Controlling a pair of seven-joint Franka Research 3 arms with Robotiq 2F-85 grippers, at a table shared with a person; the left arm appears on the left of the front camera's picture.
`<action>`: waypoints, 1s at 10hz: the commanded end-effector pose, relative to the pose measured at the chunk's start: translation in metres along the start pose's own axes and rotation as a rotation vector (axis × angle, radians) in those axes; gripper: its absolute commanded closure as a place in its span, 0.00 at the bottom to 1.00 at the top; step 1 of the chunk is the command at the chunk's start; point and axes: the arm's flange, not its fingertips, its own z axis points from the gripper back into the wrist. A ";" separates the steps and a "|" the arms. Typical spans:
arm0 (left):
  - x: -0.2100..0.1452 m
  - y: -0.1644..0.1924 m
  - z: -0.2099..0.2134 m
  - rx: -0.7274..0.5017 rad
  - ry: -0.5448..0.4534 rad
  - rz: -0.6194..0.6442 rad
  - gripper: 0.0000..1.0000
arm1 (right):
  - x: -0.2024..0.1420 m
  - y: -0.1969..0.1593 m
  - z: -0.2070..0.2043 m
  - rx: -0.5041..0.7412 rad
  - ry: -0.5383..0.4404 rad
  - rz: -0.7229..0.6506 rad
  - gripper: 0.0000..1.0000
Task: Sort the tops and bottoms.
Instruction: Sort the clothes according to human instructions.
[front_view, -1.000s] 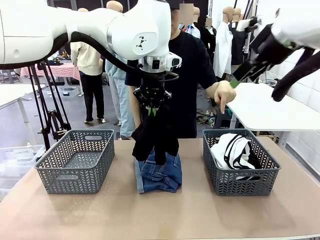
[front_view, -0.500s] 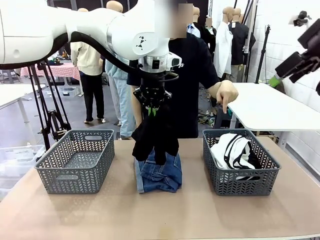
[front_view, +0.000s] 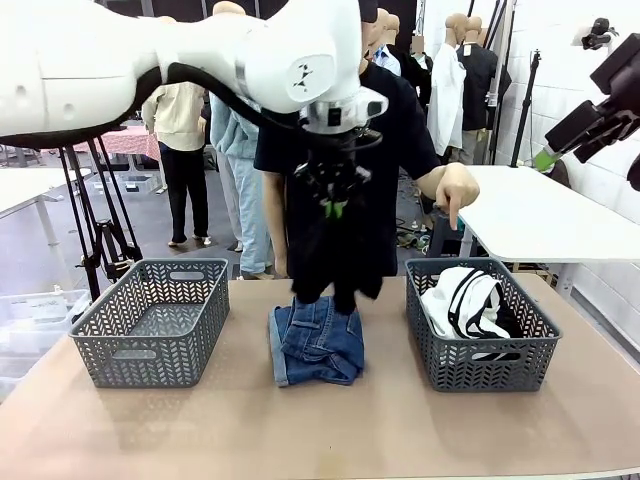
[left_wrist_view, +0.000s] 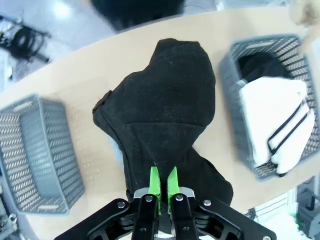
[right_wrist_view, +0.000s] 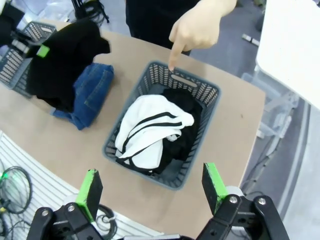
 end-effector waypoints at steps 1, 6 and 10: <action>0.037 -0.031 0.015 -0.114 -0.109 -0.069 1.00 | -0.001 -0.002 0.000 0.001 0.001 0.004 0.00; 0.057 -0.049 0.020 -0.202 -0.234 -0.015 1.00 | -0.001 -0.002 0.000 0.001 0.001 0.004 0.00; 0.051 -0.054 -0.002 -0.229 -0.211 -0.031 1.00 | -0.001 -0.002 0.000 0.001 0.001 0.004 0.00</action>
